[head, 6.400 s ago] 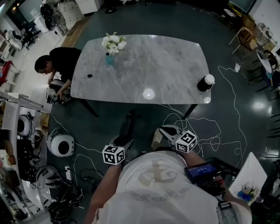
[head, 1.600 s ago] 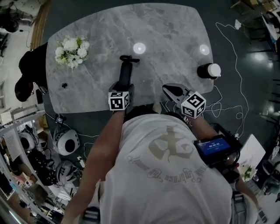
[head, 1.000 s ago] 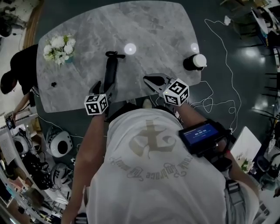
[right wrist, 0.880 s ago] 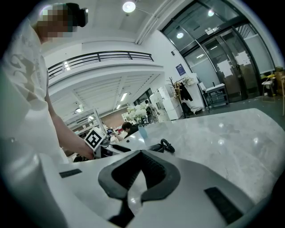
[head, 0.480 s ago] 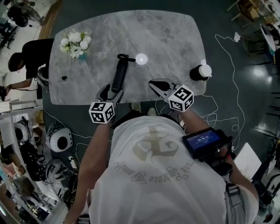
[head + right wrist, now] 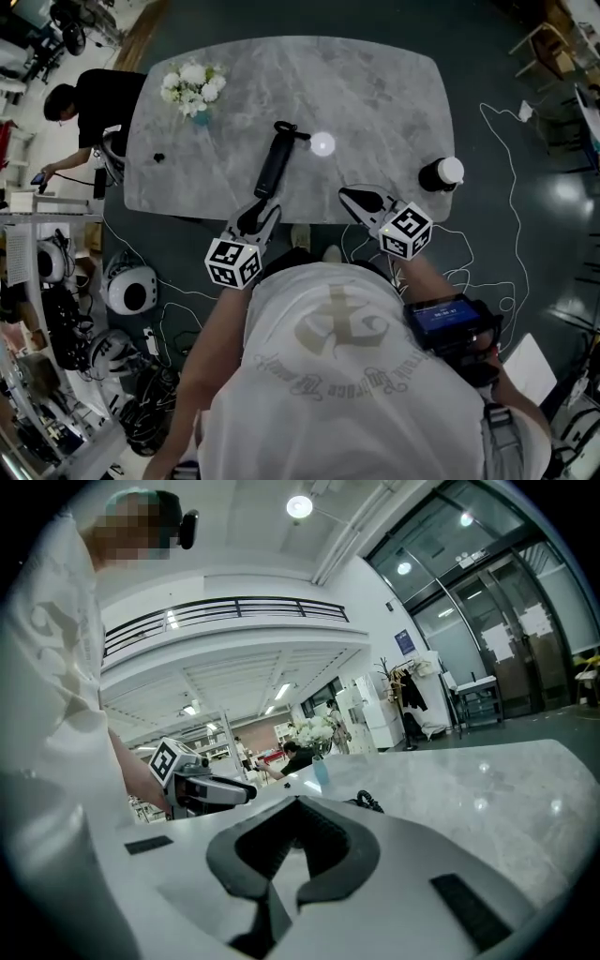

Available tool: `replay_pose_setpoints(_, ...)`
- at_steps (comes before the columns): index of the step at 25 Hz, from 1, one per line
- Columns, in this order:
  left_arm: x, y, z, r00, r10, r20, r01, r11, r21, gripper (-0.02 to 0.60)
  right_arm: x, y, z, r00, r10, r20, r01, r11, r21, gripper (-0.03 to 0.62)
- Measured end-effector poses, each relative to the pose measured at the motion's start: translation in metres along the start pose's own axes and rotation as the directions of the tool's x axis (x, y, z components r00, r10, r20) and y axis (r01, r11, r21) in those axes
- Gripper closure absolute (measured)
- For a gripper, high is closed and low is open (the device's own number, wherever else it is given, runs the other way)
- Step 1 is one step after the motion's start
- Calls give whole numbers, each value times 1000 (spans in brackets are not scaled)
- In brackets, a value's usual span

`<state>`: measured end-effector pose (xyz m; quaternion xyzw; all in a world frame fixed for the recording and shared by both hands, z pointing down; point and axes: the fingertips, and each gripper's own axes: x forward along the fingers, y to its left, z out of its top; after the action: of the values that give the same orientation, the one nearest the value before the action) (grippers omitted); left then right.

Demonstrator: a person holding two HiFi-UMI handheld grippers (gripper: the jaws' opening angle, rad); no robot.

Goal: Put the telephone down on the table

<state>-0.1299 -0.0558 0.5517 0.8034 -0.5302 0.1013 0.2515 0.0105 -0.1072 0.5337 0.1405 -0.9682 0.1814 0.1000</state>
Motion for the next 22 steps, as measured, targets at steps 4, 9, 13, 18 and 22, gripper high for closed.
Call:
replay_pose_setpoints(4, -5, -3, -5, 1000, 14, 12, -14, 1000, -7, 549, -7, 5, -4, 1000, 8, 5, -8, 1000, -17, 579)
replay_pose_setpoints(9, -3, -14, -11, 1000, 7, -1, -7, 1000, -4, 569, -16, 9, -7, 1000, 9, 15, -8, 1000, -17, 579)
replay_pose_setpoints(13, 9, -18, -23, 1000, 8, -14, -7, 1000, 16, 569, -20, 1, -23, 1000, 7, 19, -7, 1000, -3, 579)
replay_pose_setpoints(18, 13, -22, -21, 1000, -6, -6, 6, 999, 35, 569, -24, -1, -26, 1000, 1, 29, -2, 1000, 9, 579)
replay_pose_setpoints(22, 13, -21, -22, 1000, 2, -16, -2, 999, 32, 569, -24, -1, -27, 999, 1, 32, -1, 1000, 7, 579)
